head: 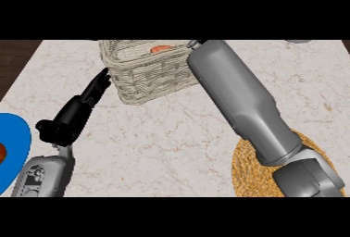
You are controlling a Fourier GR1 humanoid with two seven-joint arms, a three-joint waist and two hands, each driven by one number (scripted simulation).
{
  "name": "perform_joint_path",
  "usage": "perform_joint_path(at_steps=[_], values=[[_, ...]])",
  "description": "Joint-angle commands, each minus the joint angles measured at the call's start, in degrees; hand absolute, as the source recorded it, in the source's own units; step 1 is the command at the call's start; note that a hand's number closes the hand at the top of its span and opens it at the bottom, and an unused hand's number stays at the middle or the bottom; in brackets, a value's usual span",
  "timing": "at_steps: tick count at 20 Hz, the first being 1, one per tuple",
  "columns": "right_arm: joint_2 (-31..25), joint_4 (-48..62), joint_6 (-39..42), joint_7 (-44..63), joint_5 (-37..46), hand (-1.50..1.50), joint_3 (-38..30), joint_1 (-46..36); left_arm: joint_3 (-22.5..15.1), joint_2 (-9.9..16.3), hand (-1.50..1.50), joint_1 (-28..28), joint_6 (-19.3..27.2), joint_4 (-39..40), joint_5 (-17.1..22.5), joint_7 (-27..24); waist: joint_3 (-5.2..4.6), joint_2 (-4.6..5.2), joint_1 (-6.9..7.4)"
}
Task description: Pick the sweet potato from the placemat and place it in the basket
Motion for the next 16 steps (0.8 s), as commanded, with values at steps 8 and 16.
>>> perform_joint_path(at_steps=[8,16], values=[[0.64,0.49,-9.25,15.1,4.67,-1.5,0.02,0.99,0.15,-0.29,0.0,-0.24,-0.03,-0.68,0.45,0.73,0.02,0.03,0.0],[0.65,-3.64,-14.99,12.81,5.06,-1.5,-4.63,-2.72,1.12,0.47,0.0,-0.32,-0.03,-1.28,0.71,1.26,0.08,-0.19,-1.18]])
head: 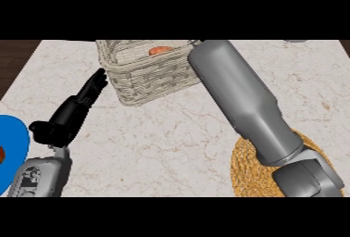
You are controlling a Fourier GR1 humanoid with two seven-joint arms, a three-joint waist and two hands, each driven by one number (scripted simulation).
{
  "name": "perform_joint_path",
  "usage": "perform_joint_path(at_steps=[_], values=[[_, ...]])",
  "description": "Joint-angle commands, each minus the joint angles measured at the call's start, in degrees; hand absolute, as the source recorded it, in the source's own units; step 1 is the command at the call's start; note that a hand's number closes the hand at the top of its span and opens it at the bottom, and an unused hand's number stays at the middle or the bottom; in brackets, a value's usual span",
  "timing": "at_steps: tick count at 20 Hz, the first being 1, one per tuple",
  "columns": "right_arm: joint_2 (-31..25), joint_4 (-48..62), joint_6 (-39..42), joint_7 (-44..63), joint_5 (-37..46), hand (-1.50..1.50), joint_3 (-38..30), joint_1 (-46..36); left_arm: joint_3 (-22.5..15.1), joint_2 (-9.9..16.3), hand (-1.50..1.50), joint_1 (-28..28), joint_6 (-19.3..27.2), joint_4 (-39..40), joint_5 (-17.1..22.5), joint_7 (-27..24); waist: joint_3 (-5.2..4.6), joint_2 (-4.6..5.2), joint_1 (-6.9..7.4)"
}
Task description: Pick the sweet potato from the placemat and place it in the basket
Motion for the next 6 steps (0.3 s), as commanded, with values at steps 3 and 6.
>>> perform_joint_path(at_steps=[3,6], values=[[0.52,-4.61,-8.68,13.45,2.52,-1.5,-4.95,-1.22,-0.67,-0.64,0.0,0.54,0.67,0.9,-1.0,-0.1,0.02,-0.19,-1.37],[0.53,-8.61,-8.02,13.24,0.18,-1.5,-7.31,1.32,1.25,0.78,0.0,1.32,-0.38,0.04,0.77,0.63,0.06,-0.8,-1.98]])
